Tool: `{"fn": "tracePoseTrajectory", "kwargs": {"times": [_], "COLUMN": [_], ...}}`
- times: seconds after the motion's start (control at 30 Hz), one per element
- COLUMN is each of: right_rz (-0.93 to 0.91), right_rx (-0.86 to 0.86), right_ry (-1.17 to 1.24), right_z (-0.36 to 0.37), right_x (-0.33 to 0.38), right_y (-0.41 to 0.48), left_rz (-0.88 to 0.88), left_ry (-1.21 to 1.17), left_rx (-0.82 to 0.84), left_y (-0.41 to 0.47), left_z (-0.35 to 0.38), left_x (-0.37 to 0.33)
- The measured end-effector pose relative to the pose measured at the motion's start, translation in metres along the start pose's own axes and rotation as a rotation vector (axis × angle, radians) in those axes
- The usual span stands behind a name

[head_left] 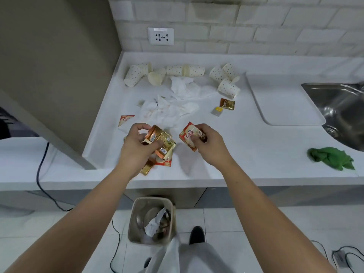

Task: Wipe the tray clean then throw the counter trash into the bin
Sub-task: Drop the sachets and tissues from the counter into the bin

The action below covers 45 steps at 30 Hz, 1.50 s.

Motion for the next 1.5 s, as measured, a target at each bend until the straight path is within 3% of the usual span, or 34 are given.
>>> {"fn": "tracePoseTrajectory", "kwargs": {"times": [0.2,0.4,0.6,0.77,0.93,1.23,1.37,1.5], "right_rz": [0.029,0.072,0.168,0.316,0.276,0.126,0.084,0.104], "right_rx": [0.174,0.294,0.33,0.447,0.327,-0.051,-0.239,-0.316], "right_ry": [0.011,-0.202,-0.294,-0.351,-0.358,-0.138,-0.186,-0.285], "right_z": [0.066,0.135,0.189,0.21,0.184,0.102,0.046,-0.005], "right_x": [0.0,-0.007,-0.037,-0.068,-0.058,-0.017,-0.018,-0.038], "right_y": [-0.061,-0.097,-0.096,-0.1,-0.098,-0.084,-0.066,-0.038], "left_rz": [-0.108,-0.223,-0.338,-0.435,-0.373,-0.16,-0.079,-0.031], "left_ry": [-0.017,0.434,0.558,0.672,0.729,0.513,0.484,0.426], "left_rx": [0.15,0.247,0.25,0.39,0.325,0.222,0.181,0.163], "left_y": [-0.059,-0.102,-0.11,-0.118,-0.113,-0.089,-0.073,-0.053], "left_z": [-0.028,-0.042,-0.05,-0.035,-0.043,-0.018,-0.002,0.011], "left_x": [0.037,0.08,0.14,0.166,0.156,0.094,0.063,0.042]}}
Point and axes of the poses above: each hand's wrist, its own y-axis towards the middle knuckle, its own z-axis out of the palm, x = y × z, the point moved 10 cm from there along y, towards the middle knuckle, and after that the axes turned 12 degrees about x, right-handed, at the moved point
